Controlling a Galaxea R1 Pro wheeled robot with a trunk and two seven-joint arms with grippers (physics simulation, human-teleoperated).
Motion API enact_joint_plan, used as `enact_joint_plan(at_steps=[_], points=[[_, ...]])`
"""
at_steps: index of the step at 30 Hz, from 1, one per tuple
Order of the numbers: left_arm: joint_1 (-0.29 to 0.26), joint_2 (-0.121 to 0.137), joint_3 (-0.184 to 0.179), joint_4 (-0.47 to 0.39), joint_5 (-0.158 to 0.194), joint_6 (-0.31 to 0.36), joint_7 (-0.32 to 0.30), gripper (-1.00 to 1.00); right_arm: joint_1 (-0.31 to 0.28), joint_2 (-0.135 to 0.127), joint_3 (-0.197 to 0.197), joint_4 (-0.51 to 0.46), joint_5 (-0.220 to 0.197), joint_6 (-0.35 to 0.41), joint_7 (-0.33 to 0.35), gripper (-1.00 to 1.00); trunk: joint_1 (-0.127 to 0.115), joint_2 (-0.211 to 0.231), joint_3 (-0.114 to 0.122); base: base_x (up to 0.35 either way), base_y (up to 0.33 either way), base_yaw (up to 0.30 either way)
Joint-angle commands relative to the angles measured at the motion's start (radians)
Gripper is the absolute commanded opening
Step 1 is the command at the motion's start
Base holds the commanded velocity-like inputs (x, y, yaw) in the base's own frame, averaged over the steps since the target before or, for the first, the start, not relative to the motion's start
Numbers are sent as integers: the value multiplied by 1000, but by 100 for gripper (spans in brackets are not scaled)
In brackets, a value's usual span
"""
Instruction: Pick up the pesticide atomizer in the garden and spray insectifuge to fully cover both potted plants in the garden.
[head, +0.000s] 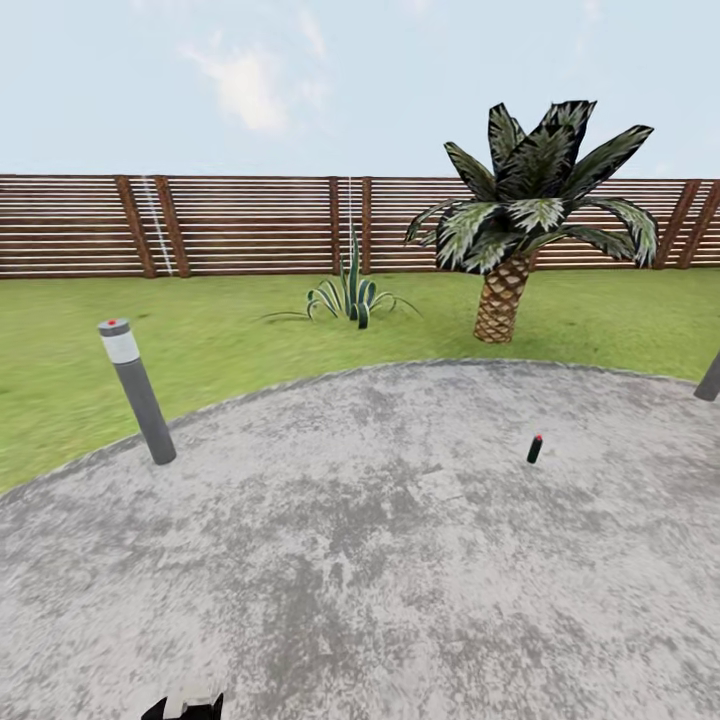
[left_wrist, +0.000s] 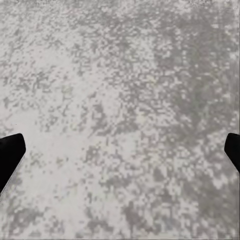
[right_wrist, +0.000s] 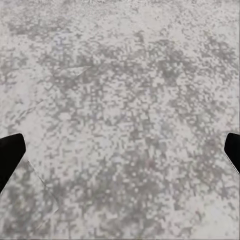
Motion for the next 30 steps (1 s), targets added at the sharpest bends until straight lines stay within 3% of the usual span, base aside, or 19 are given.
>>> enact_joint_plan(at_steps=[1,19,30], points=[[-1,0,3,1,0,-3,0,100,-1,0,-2,1,2,-3,0,100,0,0,-1,338,0,0],[0,-3,3,1,-2,-3,0,100,-1,0,-3,-3,-2,-4,5,100,0,0,-1,338,-2,0],[0,-5,2,1,-2,-2,0,100,-1,0,-3,-3,-2,-3,5,100,0,0,-1,338,-95,0]])
